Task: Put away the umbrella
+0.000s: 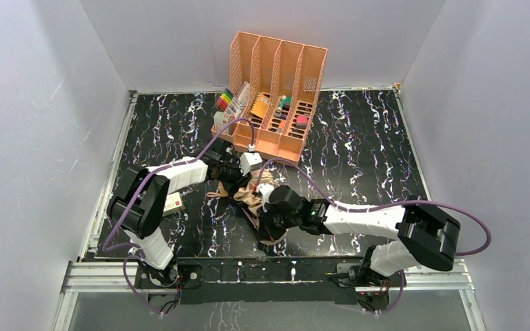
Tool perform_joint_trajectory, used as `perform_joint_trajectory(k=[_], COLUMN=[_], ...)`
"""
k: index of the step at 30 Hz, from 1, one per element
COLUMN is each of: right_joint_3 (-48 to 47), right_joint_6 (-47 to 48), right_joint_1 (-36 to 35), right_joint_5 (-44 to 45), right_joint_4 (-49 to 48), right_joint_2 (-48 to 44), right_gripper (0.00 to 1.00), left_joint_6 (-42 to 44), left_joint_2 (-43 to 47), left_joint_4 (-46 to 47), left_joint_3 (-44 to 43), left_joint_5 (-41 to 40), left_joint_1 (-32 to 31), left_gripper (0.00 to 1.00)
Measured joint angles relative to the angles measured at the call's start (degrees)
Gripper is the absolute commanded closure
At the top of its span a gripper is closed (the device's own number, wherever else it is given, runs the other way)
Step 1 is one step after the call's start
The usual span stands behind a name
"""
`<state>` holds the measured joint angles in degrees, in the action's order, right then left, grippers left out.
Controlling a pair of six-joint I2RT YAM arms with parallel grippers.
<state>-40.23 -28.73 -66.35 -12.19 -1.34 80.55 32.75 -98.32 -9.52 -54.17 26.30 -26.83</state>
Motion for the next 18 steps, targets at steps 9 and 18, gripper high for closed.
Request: perform_joint_trajectory(k=[9,18], right_joint_3=[6.29,8.07], right_joint_6=[-3.32,-4.26], right_joint_1=[-1.44,-2.16], right_joint_5=[12.13,14.1], right_joint_4=[3.15,2.82], right_joint_2=[-1.99,-2.16], right_gripper=[0.97,0.83], left_joint_6=[-1.75,-1.4], left_joint_2=[0.07,0.48], left_joint_4=[1.36,3.96], left_joint_3=[0.33,1.18], left_joint_5=[-1.31,-3.28], left_joint_1=[-0.59,-2.16], left_gripper=[1.0,1.0])
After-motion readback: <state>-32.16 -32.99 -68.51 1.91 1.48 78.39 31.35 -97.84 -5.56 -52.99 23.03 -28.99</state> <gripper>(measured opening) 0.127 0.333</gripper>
